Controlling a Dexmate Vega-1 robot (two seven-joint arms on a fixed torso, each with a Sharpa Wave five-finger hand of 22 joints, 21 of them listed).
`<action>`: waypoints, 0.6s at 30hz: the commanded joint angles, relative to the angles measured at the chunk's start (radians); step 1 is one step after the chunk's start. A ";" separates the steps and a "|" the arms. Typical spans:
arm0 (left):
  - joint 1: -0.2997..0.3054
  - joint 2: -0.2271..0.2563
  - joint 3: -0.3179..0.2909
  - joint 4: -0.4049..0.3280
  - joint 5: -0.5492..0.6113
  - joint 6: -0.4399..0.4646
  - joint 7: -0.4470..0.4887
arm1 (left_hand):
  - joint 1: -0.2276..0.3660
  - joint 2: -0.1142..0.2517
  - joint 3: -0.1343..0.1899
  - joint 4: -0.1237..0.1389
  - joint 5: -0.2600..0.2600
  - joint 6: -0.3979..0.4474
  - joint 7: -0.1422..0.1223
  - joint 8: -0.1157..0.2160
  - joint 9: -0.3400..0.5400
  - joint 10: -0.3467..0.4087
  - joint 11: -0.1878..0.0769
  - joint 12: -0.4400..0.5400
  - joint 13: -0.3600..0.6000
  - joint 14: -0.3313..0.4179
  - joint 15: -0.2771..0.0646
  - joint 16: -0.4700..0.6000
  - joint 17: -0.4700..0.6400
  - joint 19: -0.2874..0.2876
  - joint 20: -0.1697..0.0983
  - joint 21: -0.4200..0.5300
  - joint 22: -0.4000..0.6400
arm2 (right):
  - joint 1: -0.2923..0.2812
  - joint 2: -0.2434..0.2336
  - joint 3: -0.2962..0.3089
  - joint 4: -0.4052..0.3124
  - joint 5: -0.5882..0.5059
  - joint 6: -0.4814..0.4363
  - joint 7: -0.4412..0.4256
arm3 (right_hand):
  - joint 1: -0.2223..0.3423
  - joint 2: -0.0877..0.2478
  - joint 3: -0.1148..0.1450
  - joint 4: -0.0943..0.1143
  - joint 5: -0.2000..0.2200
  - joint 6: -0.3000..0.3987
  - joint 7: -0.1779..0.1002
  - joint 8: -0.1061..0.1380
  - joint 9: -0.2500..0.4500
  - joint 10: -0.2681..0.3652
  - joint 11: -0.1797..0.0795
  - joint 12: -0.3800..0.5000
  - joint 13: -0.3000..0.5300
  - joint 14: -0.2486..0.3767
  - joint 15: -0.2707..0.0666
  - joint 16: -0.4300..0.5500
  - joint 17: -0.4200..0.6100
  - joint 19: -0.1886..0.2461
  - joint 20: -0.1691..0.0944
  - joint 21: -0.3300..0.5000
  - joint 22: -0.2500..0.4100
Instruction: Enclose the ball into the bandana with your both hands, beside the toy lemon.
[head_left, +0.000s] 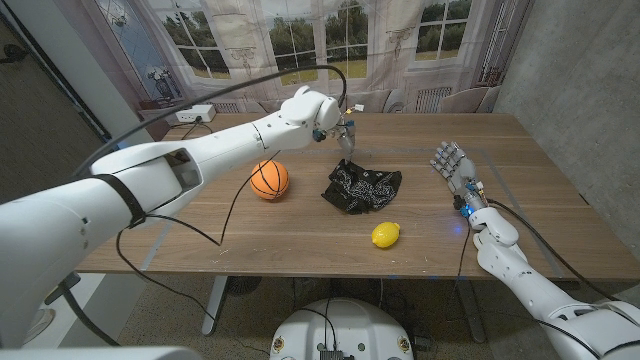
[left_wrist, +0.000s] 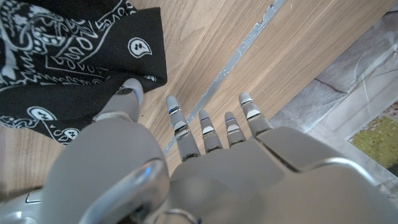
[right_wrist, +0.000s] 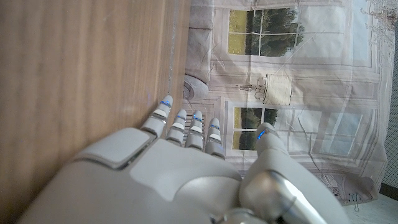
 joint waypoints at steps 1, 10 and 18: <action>0.008 -0.052 0.002 0.093 0.014 -0.057 0.016 | 0.023 0.003 -0.006 0.001 0.009 0.033 0.002 0.006 0.003 0.009 -0.012 0.003 0.004 0.006 -0.014 0.003 0.002 0.011 -0.009 -0.004 0.001 | 0.042 0.016 0.002 0.073 0.001 0.014 0.028 | -0.007 -0.001 0.002 0.002 -0.001 0.011 -0.002 -0.001 0.003 0.007 0.000 0.006 0.004 0.009 -0.002 0.008 0.003 0.007 0.006 0.006 0.001; 0.004 -0.089 0.016 0.165 -0.007 -0.083 0.020 | 0.063 0.040 -0.005 0.007 0.008 0.096 0.007 0.016 0.002 0.036 -0.020 0.009 0.003 0.017 -0.029 0.006 0.002 0.022 -0.023 -0.008 0.002 | 0.063 0.016 0.005 0.104 0.001 0.014 0.045 | -0.008 -0.003 0.002 0.003 0.000 0.012 -0.002 -0.001 0.003 0.006 -0.001 0.005 0.004 0.011 -0.001 0.008 0.002 0.009 0.008 0.007 0.001; 0.009 -0.097 0.024 0.183 -0.011 -0.082 0.054 | 0.166 0.107 -0.001 0.002 -0.035 0.317 0.091 0.062 0.003 0.101 -0.035 0.017 0.000 0.043 -0.044 0.006 0.000 0.046 -0.030 -0.018 0.002 | 0.075 0.015 0.006 0.118 -0.001 0.007 0.051 | -0.008 -0.004 0.003 0.003 0.000 0.014 -0.001 -0.001 0.003 0.007 -0.001 0.004 0.004 0.012 0.001 0.007 0.002 0.010 0.009 0.007 0.001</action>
